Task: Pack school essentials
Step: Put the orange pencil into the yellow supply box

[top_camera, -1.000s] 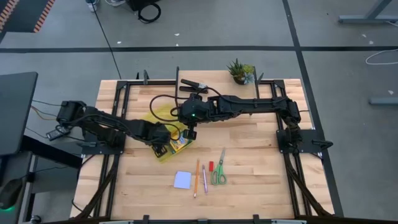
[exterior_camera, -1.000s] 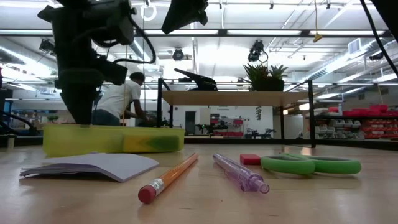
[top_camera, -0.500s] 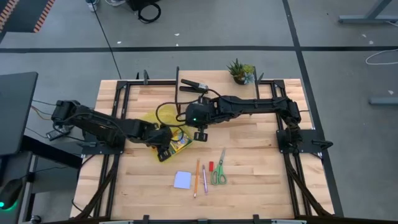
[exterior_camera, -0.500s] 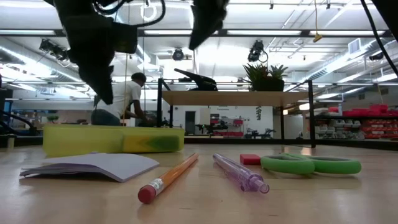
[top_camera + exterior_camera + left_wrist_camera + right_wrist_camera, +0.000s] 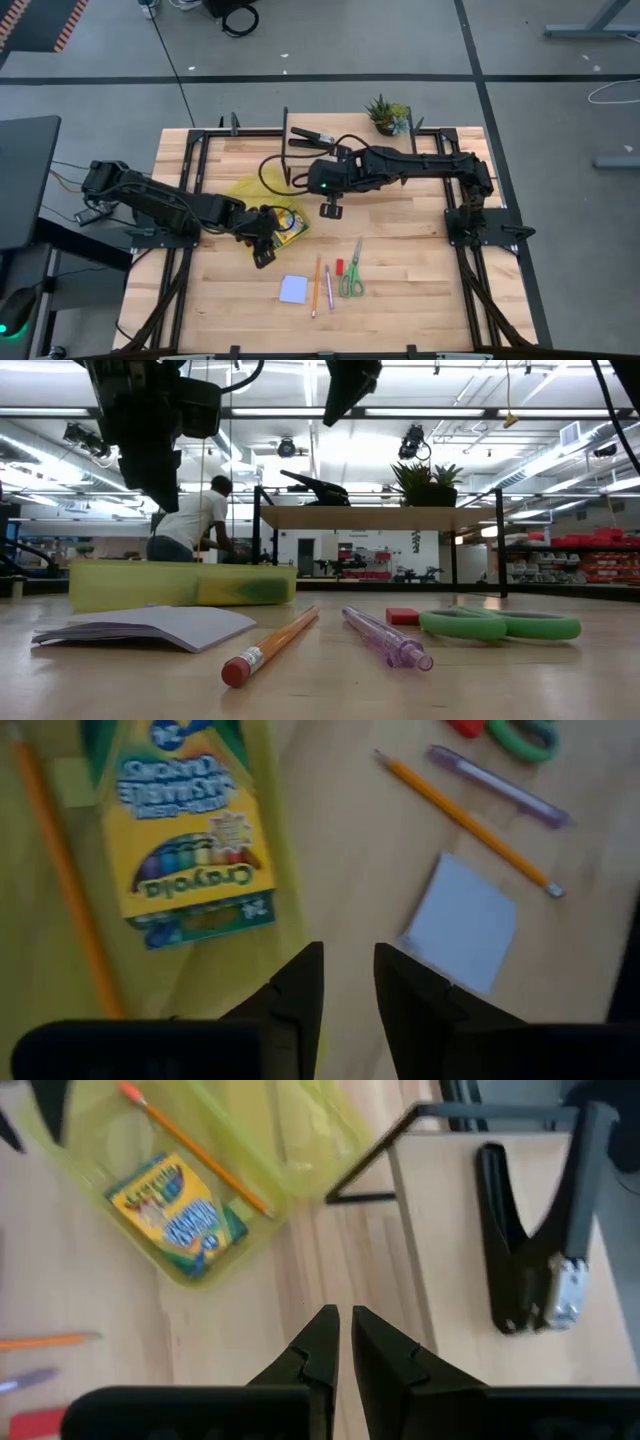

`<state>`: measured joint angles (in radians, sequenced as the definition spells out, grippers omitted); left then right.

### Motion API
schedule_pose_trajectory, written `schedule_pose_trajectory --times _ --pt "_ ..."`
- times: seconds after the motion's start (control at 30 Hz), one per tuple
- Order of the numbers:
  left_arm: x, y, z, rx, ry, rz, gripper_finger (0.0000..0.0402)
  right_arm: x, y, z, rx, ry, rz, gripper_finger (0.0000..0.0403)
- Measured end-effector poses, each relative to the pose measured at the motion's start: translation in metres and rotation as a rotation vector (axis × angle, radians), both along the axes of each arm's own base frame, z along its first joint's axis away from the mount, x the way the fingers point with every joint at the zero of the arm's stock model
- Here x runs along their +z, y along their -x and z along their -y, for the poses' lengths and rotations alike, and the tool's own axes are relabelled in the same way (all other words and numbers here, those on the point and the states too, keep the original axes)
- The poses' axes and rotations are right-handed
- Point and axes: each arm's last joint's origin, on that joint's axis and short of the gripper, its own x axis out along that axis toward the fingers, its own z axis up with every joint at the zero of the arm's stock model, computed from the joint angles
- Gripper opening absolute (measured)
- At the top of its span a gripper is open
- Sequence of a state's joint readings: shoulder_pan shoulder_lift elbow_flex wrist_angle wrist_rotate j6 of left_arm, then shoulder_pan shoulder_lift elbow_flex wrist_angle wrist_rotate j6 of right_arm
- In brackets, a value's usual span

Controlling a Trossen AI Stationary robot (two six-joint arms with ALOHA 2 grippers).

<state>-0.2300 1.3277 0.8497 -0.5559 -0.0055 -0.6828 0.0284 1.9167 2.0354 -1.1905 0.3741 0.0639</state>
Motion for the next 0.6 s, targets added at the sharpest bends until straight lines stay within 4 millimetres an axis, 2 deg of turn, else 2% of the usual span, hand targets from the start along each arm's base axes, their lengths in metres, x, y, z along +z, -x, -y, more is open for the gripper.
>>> schedule_pose_trajectory --times 0.33,0.5,0.6 --pt "0.001 0.001 0.014 -0.054 0.019 0.02 0.009 0.002 0.007 0.002 -0.049 0.055 -0.03 0.0039" --pt "0.002 0.001 0.018 -0.069 0.024 0.044 0.0093 -0.016 0.008 0.002 -0.06 0.05 -0.054 0.0039" --pt "0.003 0.0 0.02 -0.077 0.028 0.058 0.0091 -0.025 0.018 0.001 -0.075 0.02 -0.025 0.0039"
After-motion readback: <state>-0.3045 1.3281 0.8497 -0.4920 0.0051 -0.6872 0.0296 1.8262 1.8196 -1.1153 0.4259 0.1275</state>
